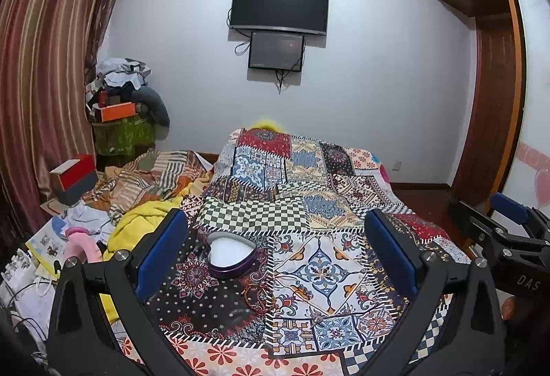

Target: Organize jewelry

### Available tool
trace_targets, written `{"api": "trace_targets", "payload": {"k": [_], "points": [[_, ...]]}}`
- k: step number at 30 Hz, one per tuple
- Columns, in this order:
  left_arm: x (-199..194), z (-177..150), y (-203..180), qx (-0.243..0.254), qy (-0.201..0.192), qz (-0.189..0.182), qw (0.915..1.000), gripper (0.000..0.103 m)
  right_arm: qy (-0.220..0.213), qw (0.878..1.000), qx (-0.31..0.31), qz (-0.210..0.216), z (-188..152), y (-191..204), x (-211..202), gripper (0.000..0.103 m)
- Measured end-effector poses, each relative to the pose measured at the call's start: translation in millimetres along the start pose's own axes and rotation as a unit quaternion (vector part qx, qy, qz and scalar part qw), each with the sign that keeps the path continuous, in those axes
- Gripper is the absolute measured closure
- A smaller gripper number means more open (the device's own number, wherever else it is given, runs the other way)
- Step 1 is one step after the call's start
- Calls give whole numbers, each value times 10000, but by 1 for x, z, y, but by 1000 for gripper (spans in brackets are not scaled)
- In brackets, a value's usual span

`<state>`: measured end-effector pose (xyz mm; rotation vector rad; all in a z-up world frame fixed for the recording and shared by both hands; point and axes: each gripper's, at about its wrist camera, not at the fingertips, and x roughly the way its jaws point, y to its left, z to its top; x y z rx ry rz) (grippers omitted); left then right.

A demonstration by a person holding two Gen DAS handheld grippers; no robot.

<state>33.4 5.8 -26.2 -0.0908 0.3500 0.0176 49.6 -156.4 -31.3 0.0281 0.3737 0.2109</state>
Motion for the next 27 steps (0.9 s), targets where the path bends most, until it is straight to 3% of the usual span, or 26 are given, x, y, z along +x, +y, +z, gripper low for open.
{"api": "trace_targets", "payload": {"k": [8,13,16,24,27], "points": [[35,-13,12,-152,461,79,9988,0,506,9984,-9,-257,-16,-15,30,0],[66,-29,28,-264,929,327,9948,0,974,9946,65,-359,-32,-32,53,0],[88,-44,38,-309,1336,402,9897,0,1270,9911,137,-382,-42,-41,66,0],[127,-83,44,-227,2185,189,9754,0,1816,9829,27,-310,-68,-44,93,0],[136,-96,41,-106,2444,73,9696,5,2013,9794,44,-139,-77,-38,101,0]]}}
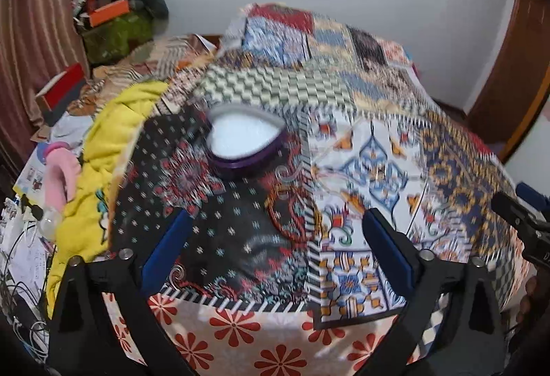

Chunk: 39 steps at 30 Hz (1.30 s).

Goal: Organize jewelry
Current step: 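Lower both tools toward the jewelry scattered on the quilt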

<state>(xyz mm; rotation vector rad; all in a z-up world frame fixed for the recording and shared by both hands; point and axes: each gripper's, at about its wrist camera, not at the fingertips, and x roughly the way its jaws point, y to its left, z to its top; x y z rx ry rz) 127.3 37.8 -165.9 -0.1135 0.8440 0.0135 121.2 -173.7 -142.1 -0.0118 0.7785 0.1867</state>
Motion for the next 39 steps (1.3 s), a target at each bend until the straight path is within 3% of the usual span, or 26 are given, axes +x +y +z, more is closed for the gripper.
{"api": "trace_targets", "payload": {"k": [10,16,19,25,29,37,39], "points": [[28,-19,10,-121,660,-359,9971,25,480,9964,-363,603,-12,39,28,5],[29,-27,20,-242,776,-378,9960,26,861,9908,-422,954,-17,59,50,14],[29,-28,23,-267,781,-367,9959,26,1042,9870,-417,1154,-20,67,58,20],[29,-29,26,-271,750,-346,9962,26,1466,9778,-440,1433,-29,80,75,44],[29,-30,25,-247,738,-358,9963,26,1430,9786,-443,1411,-31,81,74,48],[29,-28,19,-169,701,-401,9966,26,1381,9801,-410,1366,-31,77,76,77],[29,-27,17,-130,682,-397,9968,26,1394,9795,-362,1407,-29,76,78,77]]}}
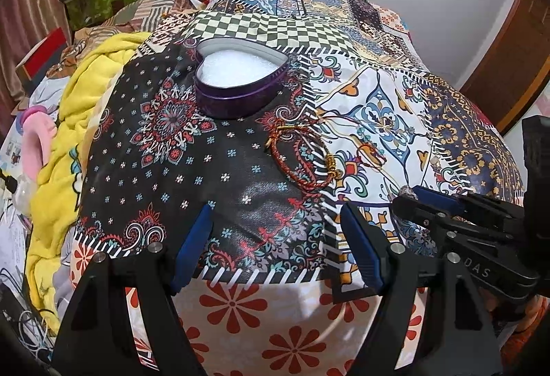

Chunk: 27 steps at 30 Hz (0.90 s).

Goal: Organize jewelry
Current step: 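Lower both tools toward the jewelry scattered on the quilt, then grasp the silver ring with the right tool while the left tool grasps the red beaded bracelet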

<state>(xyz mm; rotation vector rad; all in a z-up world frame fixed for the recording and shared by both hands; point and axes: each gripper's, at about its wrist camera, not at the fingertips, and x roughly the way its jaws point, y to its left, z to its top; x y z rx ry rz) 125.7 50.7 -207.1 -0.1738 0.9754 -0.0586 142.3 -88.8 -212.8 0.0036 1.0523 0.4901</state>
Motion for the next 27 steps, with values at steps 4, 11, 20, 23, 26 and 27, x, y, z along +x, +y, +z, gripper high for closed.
{"api": "trace_targets", "payload": {"k": [4,11,20,23,26,27], "points": [[2,4,-5,80,-39,13,10000,26,-19,10000,59,35,1,-2,-1,77],[15,16,-12,203,-10,-29,9998,26,-178,9996,204,21,4,-11,-13,77],[39,23,-29,581,59,122,9982,57,-448,9982,385,-107,10,-29,-31,77],[42,25,-30,571,132,62,9983,91,-514,9978,403,-141,11,-31,-36,77],[41,27,-31,519,178,-23,9985,102,-570,9974,415,-144,12,-32,-40,77],[39,27,-31,509,167,-40,9986,102,-595,9972,416,-153,13,-33,-42,77]]}}
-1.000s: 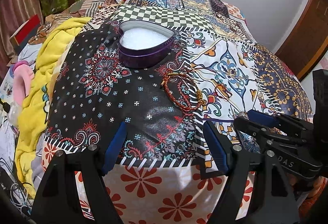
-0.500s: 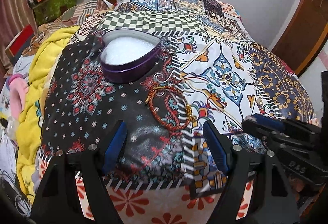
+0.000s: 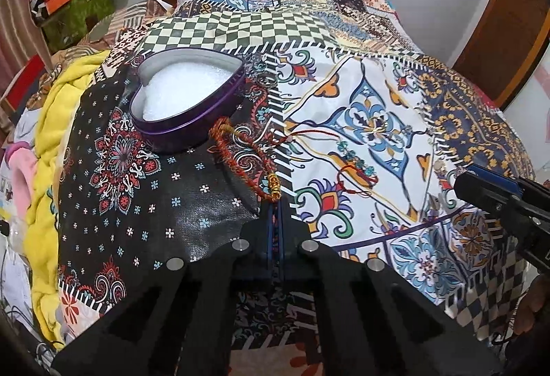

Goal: Organize jewelry
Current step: 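Grasp the silver ring with the right tool while the left tool grasps the red beaded bracelet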

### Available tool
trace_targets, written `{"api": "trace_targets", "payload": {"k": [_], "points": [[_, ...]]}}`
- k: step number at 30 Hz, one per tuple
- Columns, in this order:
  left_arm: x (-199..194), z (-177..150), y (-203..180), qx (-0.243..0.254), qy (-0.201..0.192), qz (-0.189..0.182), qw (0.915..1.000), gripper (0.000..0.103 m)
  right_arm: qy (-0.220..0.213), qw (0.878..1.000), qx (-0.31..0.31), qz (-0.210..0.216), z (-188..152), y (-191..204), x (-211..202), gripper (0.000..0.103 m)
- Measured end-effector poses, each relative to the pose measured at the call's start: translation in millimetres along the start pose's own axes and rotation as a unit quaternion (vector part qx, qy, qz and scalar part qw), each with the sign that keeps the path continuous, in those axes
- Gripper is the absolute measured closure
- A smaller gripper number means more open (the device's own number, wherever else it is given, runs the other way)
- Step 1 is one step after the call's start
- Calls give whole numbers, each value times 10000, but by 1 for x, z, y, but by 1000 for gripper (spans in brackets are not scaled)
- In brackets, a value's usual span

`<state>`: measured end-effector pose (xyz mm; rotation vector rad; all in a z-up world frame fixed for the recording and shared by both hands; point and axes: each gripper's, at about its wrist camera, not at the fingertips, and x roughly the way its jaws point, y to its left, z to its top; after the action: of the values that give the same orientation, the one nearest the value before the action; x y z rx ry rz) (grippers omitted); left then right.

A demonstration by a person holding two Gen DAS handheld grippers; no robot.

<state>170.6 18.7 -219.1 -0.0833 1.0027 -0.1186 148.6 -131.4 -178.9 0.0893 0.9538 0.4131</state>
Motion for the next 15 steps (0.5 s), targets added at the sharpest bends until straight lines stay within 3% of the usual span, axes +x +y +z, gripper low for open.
{"api": "trace_targets", "payload": {"k": [10,12,14,15], "points": [[-33,2,2,-57,-343,-21,9994,103,-175,9998,-36,-21,3,4,-14,77],[-31,6,6,-106,-295,62,9995,96,-189,9998,-34,-21,2,4,-16,77],[-27,9,11,-202,-219,84,9995,73,-195,9998,-38,-19,2,4,-17,77],[-26,10,13,-260,-215,82,9994,66,-200,9998,-37,-27,2,4,-18,77]]}}
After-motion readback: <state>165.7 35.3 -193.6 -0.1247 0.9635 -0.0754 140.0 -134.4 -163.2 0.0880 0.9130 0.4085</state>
